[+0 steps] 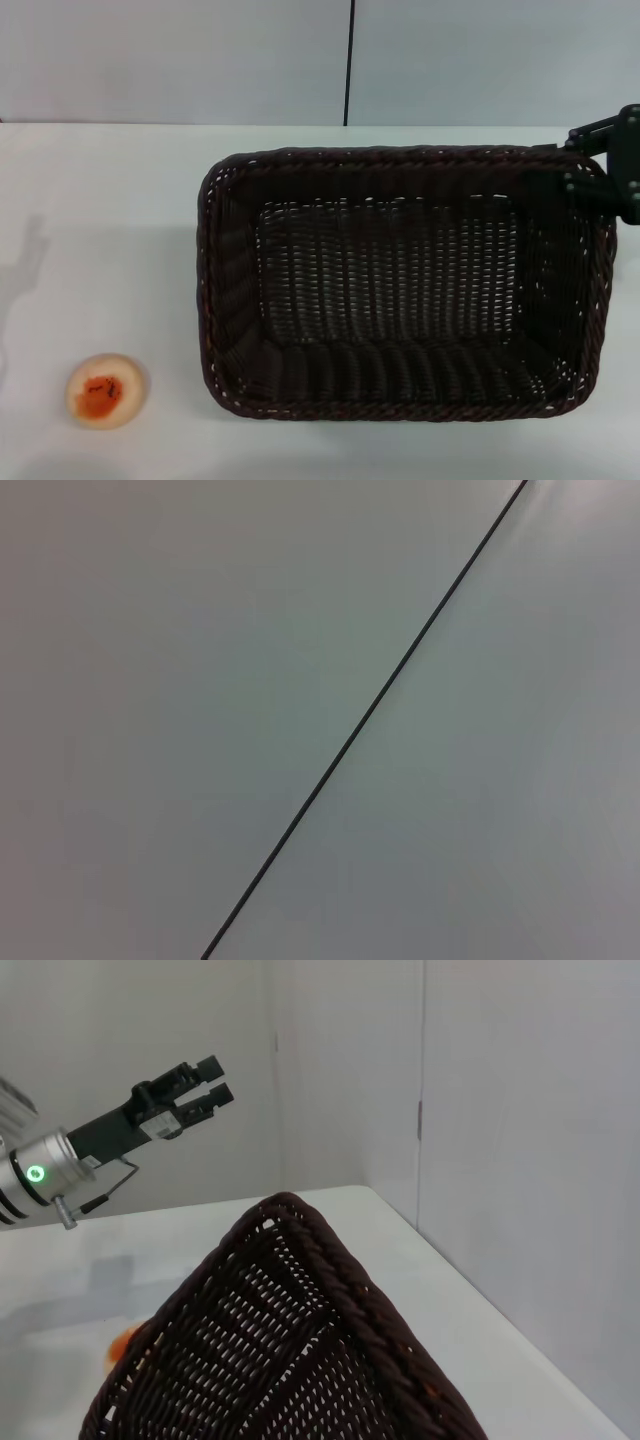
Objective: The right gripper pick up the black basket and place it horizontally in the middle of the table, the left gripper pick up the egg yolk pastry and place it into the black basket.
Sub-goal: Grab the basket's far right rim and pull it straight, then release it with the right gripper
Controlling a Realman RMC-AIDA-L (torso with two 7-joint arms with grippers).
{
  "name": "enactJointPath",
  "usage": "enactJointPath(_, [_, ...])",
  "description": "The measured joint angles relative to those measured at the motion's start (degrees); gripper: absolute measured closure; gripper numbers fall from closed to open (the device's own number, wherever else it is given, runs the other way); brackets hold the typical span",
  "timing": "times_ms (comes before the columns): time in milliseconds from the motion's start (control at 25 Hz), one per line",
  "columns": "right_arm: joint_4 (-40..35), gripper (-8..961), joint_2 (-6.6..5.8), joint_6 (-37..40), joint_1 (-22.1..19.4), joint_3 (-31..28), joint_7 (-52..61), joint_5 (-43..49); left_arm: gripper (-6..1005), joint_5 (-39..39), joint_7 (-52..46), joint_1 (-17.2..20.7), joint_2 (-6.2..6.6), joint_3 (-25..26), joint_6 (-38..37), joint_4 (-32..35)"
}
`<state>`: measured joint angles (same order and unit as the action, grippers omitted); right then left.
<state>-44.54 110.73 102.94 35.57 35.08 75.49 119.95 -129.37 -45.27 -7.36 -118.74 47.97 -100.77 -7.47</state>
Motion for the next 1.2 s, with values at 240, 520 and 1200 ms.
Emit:
enactJointPath(240, [0.3,757,1.38,-1.2,0.0,0.0,-1.1,0.1,197,0.0,0.0,0.8,0.00,-0.5,0.1,0.0])
enactJointPath(520, [0.3,758,2.38,-1.4,-0.1,0.9,-3.9,0.3,198,0.0,-0.2,1.0,0.04,-0.5,0.1,0.0])
enactJointPath(1200, [-5.6,615,3.93,-2.1,5.6,0.9,-5.9,-3.7,200,0.0,-0.7,0.9,0.03,-2.1,0.1,0.0])
